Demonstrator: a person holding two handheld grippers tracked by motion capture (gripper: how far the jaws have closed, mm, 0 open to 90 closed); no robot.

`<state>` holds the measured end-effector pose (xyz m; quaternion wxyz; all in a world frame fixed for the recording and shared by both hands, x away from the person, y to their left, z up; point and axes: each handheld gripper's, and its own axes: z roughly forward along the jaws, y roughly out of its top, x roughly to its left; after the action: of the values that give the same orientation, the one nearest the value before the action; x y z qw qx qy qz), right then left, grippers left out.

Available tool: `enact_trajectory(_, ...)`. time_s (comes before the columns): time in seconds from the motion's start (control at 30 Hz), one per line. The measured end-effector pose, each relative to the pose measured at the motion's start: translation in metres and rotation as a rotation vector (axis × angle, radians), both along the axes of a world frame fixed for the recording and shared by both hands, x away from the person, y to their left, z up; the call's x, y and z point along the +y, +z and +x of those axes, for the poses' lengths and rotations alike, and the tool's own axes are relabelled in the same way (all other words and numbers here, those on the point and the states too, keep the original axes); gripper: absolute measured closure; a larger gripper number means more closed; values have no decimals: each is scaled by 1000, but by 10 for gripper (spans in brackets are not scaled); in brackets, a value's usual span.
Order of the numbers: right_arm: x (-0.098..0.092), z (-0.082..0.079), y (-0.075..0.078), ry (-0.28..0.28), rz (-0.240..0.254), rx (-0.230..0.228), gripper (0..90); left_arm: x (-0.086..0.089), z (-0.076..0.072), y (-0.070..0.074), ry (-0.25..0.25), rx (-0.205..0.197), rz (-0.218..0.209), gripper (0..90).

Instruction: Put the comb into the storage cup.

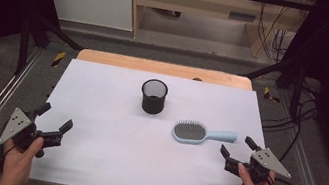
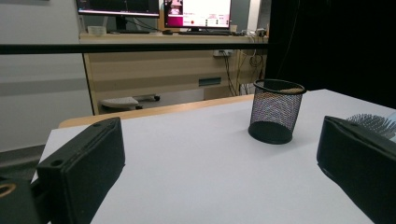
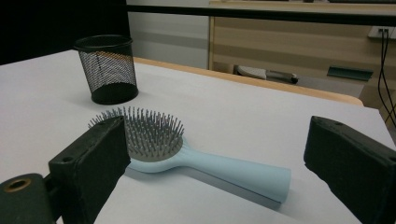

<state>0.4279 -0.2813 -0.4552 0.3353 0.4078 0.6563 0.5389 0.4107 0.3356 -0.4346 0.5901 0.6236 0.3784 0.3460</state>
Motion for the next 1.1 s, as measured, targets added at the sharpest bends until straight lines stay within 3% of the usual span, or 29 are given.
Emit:
enact_trajectory(0.17,-1,0,2,-20,25,35,60,-2,0,0,5,9,9,12)
enact_trajectory(0.23,-2,1,2,-30,69,70,48,-3,0,-1,4,14,13,12)
enact_trajectory(0.43,3,8,10,-58,105,85,60,-4,1,-2,8,21,25,13)
enact_trajectory(0.47,7,15,21,-66,81,70,66,-4,0,-2,9,21,24,13)
enact_trajectory(0.57,11,23,33,-72,54,58,109,-4,0,-2,9,22,22,14)
enact_trajectory(0.6,15,33,47,-82,27,62,148,-4,0,-2,9,22,22,14)
enact_trajectory(0.63,15,33,47,-82,27,62,148,-4,0,-2,9,23,21,14)
enact_trajectory(0.67,18,42,61,-64,19,65,227,-3,0,-2,10,23,18,14)
enact_trajectory(0.83,26,61,82,-49,-50,61,334,-2,-1,-1,17,22,17,15)
enact_trajectory(0.87,29,69,88,-45,-79,65,444,-1,-1,-1,17,22,16,15)
enact_trajectory(0.9,29,69,88,-45,-79,65,444,-1,-1,-1,18,22,15,15)
enact_trajectory(0.93,32,76,90,-24,-100,72,551,-1,-1,-2,17,22,15,15)
enact_trajectory(0.97,32,76,90,-24,-100,72,551,-1,-1,-2,17,23,15,15)
enact_trajectory(1.0,34,83,88,-14,-124,88,629,-1,-1,-2,16,24,17,15)
enact_trajectory(1.1,35,89,84,-14,-131,105,691,-2,0,-2,16,24,16,15)
